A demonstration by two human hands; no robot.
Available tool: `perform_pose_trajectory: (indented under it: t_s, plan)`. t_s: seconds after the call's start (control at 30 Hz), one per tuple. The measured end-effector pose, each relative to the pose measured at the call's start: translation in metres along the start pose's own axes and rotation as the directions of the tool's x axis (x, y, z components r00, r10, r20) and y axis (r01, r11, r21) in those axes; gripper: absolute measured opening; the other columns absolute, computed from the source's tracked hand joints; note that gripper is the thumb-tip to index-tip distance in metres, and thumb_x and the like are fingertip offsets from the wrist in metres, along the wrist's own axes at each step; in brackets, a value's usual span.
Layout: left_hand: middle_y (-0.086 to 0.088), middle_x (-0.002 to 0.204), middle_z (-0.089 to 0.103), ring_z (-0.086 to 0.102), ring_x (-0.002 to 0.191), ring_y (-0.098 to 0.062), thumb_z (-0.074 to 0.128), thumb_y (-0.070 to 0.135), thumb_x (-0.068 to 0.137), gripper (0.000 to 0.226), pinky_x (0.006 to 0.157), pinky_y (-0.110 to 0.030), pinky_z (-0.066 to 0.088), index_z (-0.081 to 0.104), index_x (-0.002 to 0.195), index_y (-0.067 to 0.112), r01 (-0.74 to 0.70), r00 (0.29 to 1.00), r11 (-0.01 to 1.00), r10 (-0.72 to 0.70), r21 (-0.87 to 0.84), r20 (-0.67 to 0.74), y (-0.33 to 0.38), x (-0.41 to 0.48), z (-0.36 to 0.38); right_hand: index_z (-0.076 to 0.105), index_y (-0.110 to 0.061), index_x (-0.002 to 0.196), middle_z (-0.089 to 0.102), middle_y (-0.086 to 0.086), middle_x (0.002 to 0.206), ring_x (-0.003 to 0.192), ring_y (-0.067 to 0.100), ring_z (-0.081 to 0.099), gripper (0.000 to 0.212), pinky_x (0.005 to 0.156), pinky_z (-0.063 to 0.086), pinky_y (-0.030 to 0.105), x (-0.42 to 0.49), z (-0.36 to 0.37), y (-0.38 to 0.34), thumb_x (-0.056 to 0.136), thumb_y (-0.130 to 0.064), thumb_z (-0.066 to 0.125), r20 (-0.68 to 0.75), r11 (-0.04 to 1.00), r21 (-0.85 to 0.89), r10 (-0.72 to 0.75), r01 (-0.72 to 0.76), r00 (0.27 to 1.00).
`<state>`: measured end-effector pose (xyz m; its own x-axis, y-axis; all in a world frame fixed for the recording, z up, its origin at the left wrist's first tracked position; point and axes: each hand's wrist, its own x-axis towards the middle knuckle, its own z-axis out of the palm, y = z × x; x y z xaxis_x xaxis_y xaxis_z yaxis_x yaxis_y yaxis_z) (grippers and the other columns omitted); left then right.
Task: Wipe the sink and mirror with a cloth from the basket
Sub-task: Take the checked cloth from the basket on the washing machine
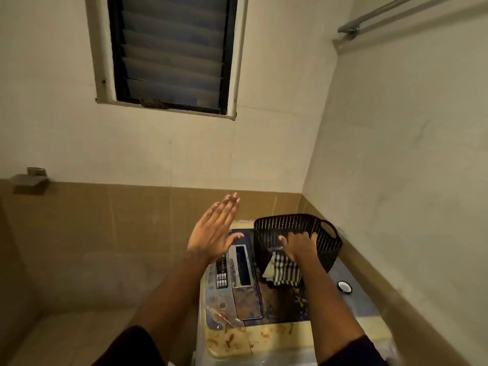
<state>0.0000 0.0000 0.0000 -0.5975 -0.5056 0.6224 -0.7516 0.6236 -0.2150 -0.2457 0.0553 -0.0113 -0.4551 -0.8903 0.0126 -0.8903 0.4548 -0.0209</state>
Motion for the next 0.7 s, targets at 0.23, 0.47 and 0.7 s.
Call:
perform_pose_trajectory:
  t_s: [0.23, 0.47, 0.7]
  plan:
    - [-0.011, 0.155, 0.013, 0.014, 0.143, -0.024, 0.014, 0.06, 0.092, 0.076, 0.114, -0.035, 0.001, 0.013, 0.147, 0.006, -0.051, 0.991, 0.999, 0.05, 0.008, 0.125, 0.008, -0.013, 0.024, 0.053, -0.01, 0.13, 0.05, 0.016, 0.139, 0.128, 0.033, 0.045, 0.063, 0.113, 0.019, 0.056, 0.037, 0.039, 0.015, 0.095, -0.055, 0.026, 0.241, 0.981, 0.101, 0.135, -0.163, 0.961]
    - [-0.011, 0.156, 0.011, 0.003, 0.145, -0.021, 0.01, 0.06, 0.093, 0.076, 0.114, -0.036, 0.006, 0.01, 0.147, 0.007, 0.035, 0.986, 0.999, -0.03, -0.027, 0.162, 0.001, -0.03, 0.026, 0.048, -0.011, 0.11, 0.059, 0.016, 0.114, 0.104, 0.035, 0.058, 0.02, 0.086, 0.047, 0.042, 0.021, 0.014, 0.0, 0.091, -0.017, 0.053, -0.018, 0.914, 0.393, 0.123, -0.106, 0.992]
    - [-0.002, 0.155, -0.012, -0.009, 0.144, -0.019, 0.024, 0.055, 0.091, 0.074, 0.118, -0.037, -0.001, -0.003, 0.147, 0.015, 0.543, 0.839, 0.576, -0.406, -0.611, 0.362, 0.003, -0.055, -0.004, 0.048, -0.014, 0.118, 0.063, 0.008, 0.112, 0.093, 0.026, 0.064, 0.031, 0.065, 0.044, 0.029, -0.032, -0.016, -0.05, 0.09, -0.01, 0.058, -0.413, 0.923, 0.353, 0.006, 0.154, 0.911]
